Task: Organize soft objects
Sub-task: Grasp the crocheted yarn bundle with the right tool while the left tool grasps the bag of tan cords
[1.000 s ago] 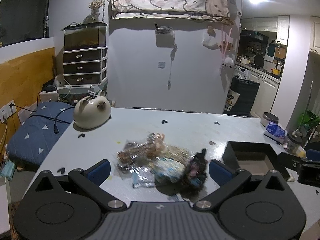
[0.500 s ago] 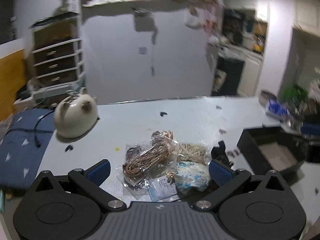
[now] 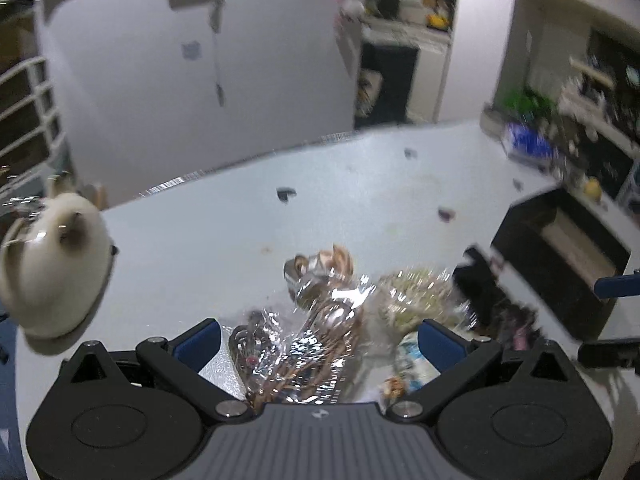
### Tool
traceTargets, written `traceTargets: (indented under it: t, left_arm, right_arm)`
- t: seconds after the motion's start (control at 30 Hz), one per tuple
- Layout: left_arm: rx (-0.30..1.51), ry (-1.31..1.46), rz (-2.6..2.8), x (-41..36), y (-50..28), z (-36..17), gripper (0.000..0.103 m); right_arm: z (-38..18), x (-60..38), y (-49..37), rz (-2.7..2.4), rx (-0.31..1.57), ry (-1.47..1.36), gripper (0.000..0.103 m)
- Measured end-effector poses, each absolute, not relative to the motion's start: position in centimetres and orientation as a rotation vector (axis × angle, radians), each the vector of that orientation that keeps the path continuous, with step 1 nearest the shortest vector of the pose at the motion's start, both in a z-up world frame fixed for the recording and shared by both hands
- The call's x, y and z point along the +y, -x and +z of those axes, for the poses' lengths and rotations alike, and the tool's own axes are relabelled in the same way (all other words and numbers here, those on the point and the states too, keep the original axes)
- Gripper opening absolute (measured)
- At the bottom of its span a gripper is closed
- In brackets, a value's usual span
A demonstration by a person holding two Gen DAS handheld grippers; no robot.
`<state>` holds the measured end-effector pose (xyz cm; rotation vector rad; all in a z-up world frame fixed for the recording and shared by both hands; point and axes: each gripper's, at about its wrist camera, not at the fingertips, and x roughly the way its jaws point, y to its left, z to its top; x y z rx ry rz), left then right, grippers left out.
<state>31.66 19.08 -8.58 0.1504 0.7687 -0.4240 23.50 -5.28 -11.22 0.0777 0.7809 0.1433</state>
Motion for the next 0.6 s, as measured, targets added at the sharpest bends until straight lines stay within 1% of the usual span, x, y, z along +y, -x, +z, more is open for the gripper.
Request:
traceTargets:
  t: [0.03,0.07,0.1,0.27,0.33,0.37,0.4,0.5,0.57,0.6]
  left_arm:
    - [0.793,-0.163,-0.442,19.2,-32.7,-9.2,0.103]
    - [0.813,-0.18,-0.457,19.1,-33.5,-9.7,0.103]
    - [0.834,-0.201,-0.477,19.0,-34.4,-10.3,0.103]
    - [0.933,-0.268,-0.547,18.8,-37.6,-13.0,0.103]
    - [0.959,-0.27,-0.561,19.1,-38.4,-13.8,0.101]
    - [0.97,-0.274,-0.57,19.1,-38.7,-14.2,0.099]
    - [0.978,-0.279,-0.582,19.1,-38.8,-14.4,0.096]
    - [0.995,-0.307,-0.622,18.6,-38.9,-14.9,0.089]
    - [1.009,-0.344,-0.631,17.9,-39.0,-15.4,0.075]
    - [1.016,-0.365,-0.628,17.6,-38.9,-15.7,0.069]
  right_arm:
    - [-11.7,-5.2,-23.9,0.146,0.815,-0.092,0.096]
    - [-12.1,-5.3,-24.3,0.149,0.84,-0.109,0.086]
    - [-12.5,-5.2,-24.6,0.152,0.858,-0.127,0.08]
    - [-14.1,-5.5,-25.9,0.127,0.924,-0.171,0.075]
    - [-14.8,-5.4,-26.3,0.134,0.954,-0.166,0.073]
    - [-15.1,-5.3,-26.5,0.137,0.969,-0.158,0.07]
    - [-15.4,-5.1,-26.7,0.138,0.983,-0.152,0.066]
    - [-16.0,-4.9,-27.1,0.147,1.017,-0.144,0.061]
    - [-16.2,-4.7,-27.3,0.162,1.027,-0.147,0.06]
    - [-16.3,-4.6,-27.4,0.168,1.029,-0.148,0.06]
